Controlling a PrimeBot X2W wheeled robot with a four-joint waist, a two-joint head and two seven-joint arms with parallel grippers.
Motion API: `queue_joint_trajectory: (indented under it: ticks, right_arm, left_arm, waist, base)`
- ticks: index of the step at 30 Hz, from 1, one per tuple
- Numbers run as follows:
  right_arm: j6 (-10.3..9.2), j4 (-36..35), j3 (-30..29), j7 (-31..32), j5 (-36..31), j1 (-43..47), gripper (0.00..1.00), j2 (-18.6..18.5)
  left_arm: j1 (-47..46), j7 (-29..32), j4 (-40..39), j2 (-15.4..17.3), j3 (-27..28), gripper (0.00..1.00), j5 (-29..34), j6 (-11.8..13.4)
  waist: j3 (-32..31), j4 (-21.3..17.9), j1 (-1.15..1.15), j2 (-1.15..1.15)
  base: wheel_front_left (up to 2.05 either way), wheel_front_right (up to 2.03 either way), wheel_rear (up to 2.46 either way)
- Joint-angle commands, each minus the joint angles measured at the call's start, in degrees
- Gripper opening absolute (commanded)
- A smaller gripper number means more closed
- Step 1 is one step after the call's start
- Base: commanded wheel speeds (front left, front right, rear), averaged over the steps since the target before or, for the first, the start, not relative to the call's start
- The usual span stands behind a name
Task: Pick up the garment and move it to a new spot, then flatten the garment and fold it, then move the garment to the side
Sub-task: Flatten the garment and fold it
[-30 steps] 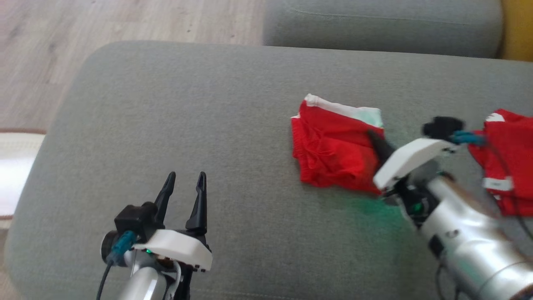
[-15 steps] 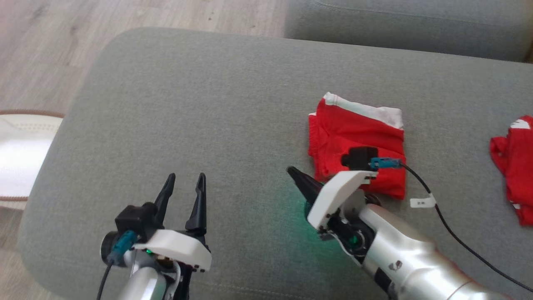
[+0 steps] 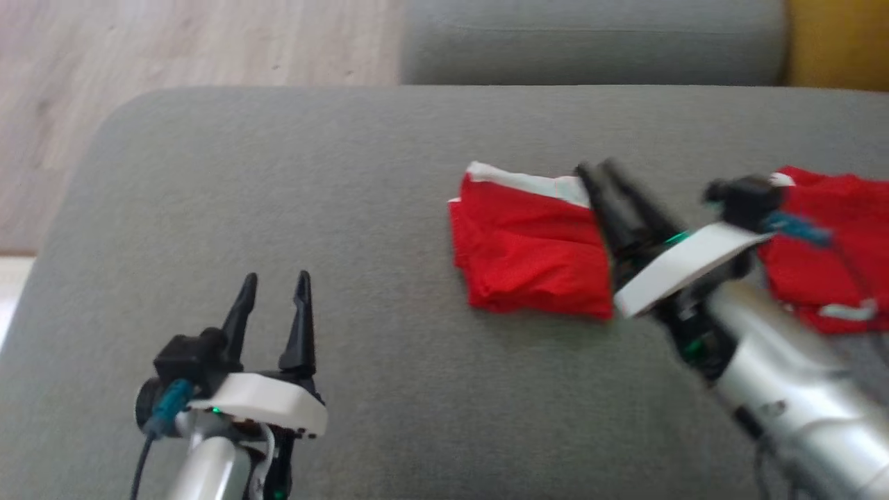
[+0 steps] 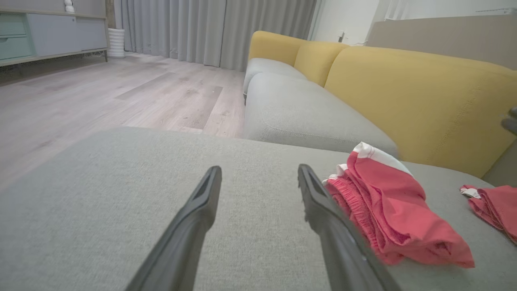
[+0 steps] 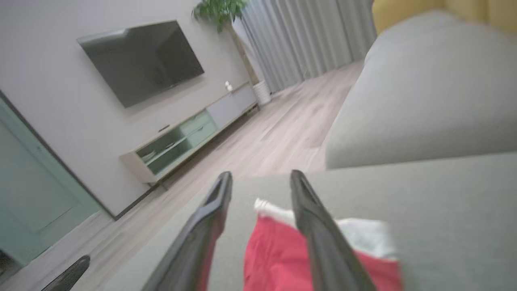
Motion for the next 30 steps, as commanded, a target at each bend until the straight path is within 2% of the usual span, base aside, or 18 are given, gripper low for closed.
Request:
queue_joint_trajectory:
  ticks: [1,6,13,21,26,30]
  right_arm:
    - [-0.04,-3.12,-3.24,-1.02,-2.37,-1.36,1.00,-2.38]
    - [-0.04,-6.61,-12.06,-1.23,-9.74,3.00,1.00,-6.40]
    - [-0.04,-9.43,-22.06,-1.26,-21.06,11.55,1.00,-6.67]
    - [-0.04,-14.54,-34.34,-1.26,-34.80,23.50,1.00,-1.36]
    - [-0.04,-15.79,-37.88,-1.26,-39.56,27.87,1.00,2.22]
    - [-0.04,-16.44,-39.02,-0.50,-41.40,28.80,1.00,3.61]
  left_arm:
    - [-1.39,-0.33,-2.44,1.04,2.97,1.00,0.41,0.49]
    - [-0.76,-0.33,-4.30,1.74,5.04,1.00,0.54,0.49]
    - [0.15,-0.33,-5.98,2.57,8.25,1.00,1.23,0.27]
    - [1.95,-0.33,-6.68,1.91,10.92,1.00,4.40,-0.87]
    - [2.71,-0.33,-6.25,0.65,11.58,1.00,6.07,-2.13]
    - [2.81,-0.33,-5.45,0.09,12.00,1.00,7.08,-3.00]
  waist:
    - [-1.10,-2.95,0.00,0.00]
    - [-1.88,-6.05,0.00,0.00]
    - [-2.64,-8.56,0.00,0.00]
    - [-2.58,-9.09,0.00,0.00]
    - [-2.47,-8.51,0.00,0.00]
    - [-2.46,-8.17,0.00,0.00]
  base:
    - [0.00,0.00,0.00]
    - [0.00,0.00,0.00]
    - [0.00,0.00,0.00]
    - [0.00,0.00,0.00]
    - [0.00,0.00,0.00]
    - [0.00,0.00,0.00]
